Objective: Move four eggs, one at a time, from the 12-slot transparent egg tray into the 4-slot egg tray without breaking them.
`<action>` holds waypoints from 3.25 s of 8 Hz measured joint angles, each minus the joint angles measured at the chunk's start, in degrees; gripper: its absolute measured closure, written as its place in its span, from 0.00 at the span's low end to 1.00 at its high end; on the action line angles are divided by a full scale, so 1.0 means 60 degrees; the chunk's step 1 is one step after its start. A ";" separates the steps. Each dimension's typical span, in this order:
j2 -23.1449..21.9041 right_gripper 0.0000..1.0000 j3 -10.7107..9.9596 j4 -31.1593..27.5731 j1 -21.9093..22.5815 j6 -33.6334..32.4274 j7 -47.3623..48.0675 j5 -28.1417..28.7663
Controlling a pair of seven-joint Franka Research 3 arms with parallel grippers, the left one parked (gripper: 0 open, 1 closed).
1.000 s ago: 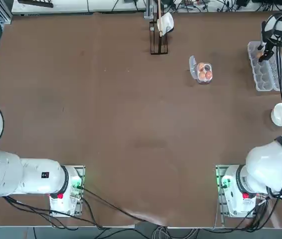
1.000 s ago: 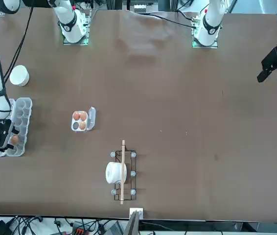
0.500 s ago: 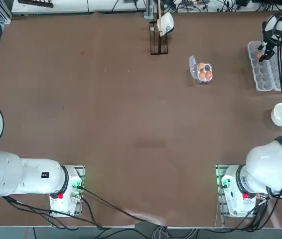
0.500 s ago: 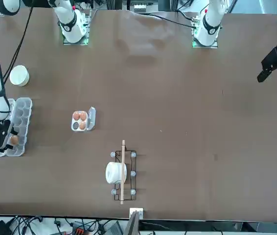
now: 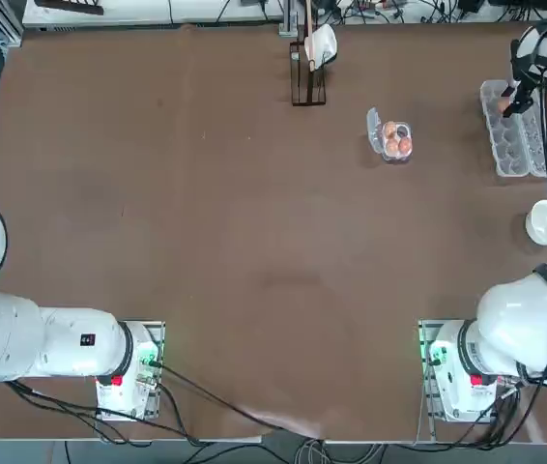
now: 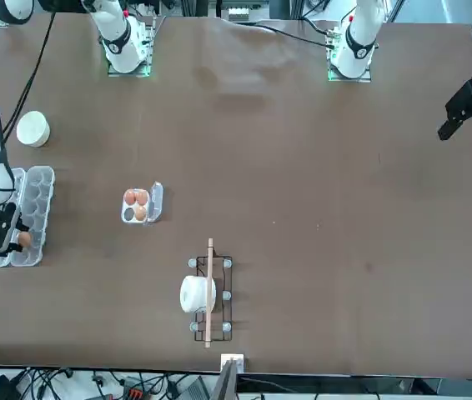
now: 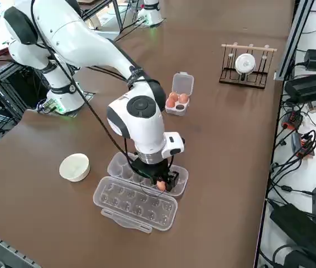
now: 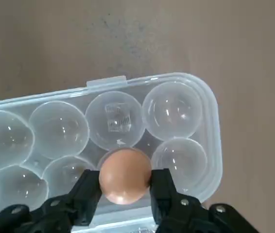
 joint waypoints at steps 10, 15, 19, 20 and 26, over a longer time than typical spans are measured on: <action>-0.1833 0.42 0.0212 0.0419 0.0298 -0.3349 0.1946 0.0981; -0.3222 0.42 0.0322 -0.0923 0.2323 -0.3837 0.7503 0.1092; -0.3857 0.42 0.0342 -0.2391 0.4060 -0.2577 1.1480 0.1129; -0.3849 0.42 0.0343 -0.2838 0.4357 -0.1877 1.2189 0.1136; -0.3958 0.42 0.0339 -0.4772 0.5154 0.0345 1.3966 0.1137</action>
